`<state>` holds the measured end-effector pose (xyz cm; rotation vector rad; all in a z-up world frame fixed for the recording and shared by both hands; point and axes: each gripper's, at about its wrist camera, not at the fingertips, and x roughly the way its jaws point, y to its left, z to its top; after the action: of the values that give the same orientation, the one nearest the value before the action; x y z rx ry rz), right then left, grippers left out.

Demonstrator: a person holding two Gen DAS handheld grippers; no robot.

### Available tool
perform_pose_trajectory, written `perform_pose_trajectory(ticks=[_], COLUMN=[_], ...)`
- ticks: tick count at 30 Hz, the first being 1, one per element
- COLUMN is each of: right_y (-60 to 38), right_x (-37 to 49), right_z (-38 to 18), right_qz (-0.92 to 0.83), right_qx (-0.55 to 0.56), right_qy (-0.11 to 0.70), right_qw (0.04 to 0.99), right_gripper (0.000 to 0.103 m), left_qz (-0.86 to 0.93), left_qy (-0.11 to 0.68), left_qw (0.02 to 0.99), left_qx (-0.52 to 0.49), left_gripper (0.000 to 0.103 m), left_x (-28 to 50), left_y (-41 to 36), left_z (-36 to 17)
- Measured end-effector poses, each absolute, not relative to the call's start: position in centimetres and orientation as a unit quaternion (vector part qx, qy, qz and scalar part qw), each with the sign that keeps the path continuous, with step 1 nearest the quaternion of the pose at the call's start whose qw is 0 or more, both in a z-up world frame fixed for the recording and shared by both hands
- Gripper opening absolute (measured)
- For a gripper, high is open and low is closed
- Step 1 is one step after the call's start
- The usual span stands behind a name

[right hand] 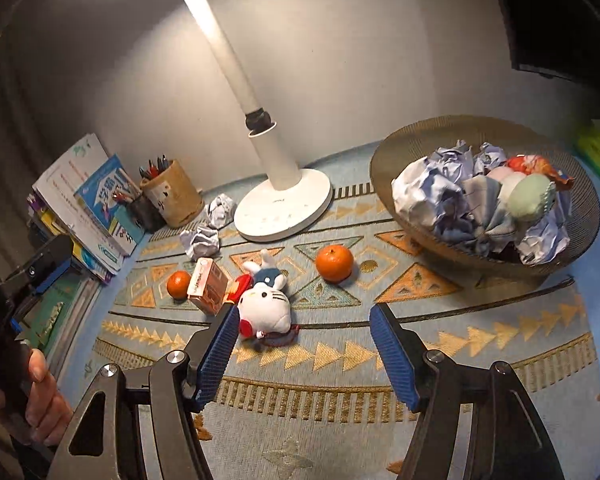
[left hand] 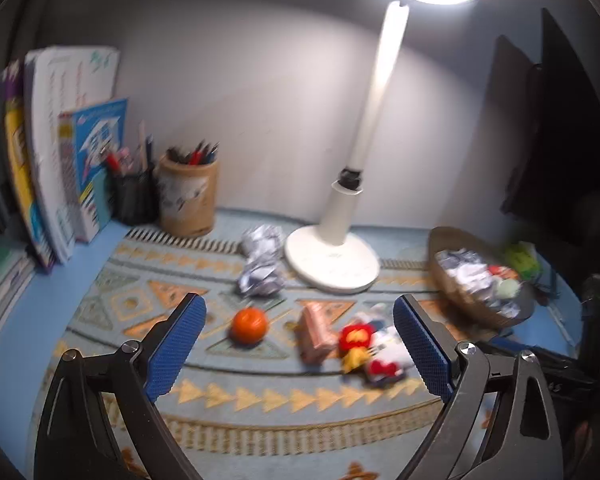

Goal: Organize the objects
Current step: 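Move both grippers back toward the pink box and Hello Kitty plush, then grasp the pink box with the left gripper while the right gripper grasps the Hello Kitty plush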

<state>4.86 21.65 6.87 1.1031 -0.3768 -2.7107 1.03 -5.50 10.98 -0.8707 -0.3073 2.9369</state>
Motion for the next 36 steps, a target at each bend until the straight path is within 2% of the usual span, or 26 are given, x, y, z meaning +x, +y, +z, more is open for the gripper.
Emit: perform_pose_trajectory(ticks=[6,9,17,22,25,26,27,29,34,36], right_y=[19.8,19.2,19.9,21.2,20.2,19.6,18.9,17.6,14.8,14.2], right_x=[4.2,3.4,3.0,2.5,2.5,2.2,1.8,0.9,-0.7,-1.3], right_z=[2.6,1.5,0.8,0.4,0.7,0.7,0.7,0.8,1.0,0.6], right_qz=[-0.905,-0.904,-0.902,-0.891,-0.892,-0.888,-0.883,-0.874,-0.883,-0.885], right_qx=[0.391,0.406,0.412,0.423,0.425,0.432,0.44,0.452,0.449,0.448], right_qy=[-0.113,-0.087,-0.101,-0.142,-0.124,-0.117,-0.118,-0.12,-0.065,-0.056], right_qw=[0.125,0.102,0.083,0.086,0.094,0.103,0.116,0.131,0.12,0.117], right_gripper=[0.066,0.068,0.068,0.068,0.07,0.074,0.078,0.078,0.079,0.079], left_qz=[0.926,0.925,0.933,0.922,0.913,0.911,0.91,0.906,0.905,0.898], left_qy=[-0.146,-0.147,-0.08,-0.111,-0.125,-0.123,-0.114,-0.106,-0.079,-0.091], left_qw=[0.0,0.01,0.008,0.063,0.087,0.092,0.09,0.089,0.077,0.086], left_qx=[-0.348,-0.351,-0.352,-0.366,-0.379,-0.383,-0.388,-0.401,-0.41,-0.421], left_gripper=[0.093,0.093,0.093,0.091,0.077,0.071,0.068,0.067,0.067,0.054], left_x=[-0.2,-0.5,-0.3,-2.6,-5.3,-6.2,-7.2,-8.6,-9.0,-9.3], left_y=[-9.5,-9.4,-6.5,-4.9,-3.4,-2.7,-1.9,-0.7,-0.2,-0.8], left_z=[3.3,3.1,3.4,4.9,5.8,6.0,6.0,5.7,3.8,3.0])
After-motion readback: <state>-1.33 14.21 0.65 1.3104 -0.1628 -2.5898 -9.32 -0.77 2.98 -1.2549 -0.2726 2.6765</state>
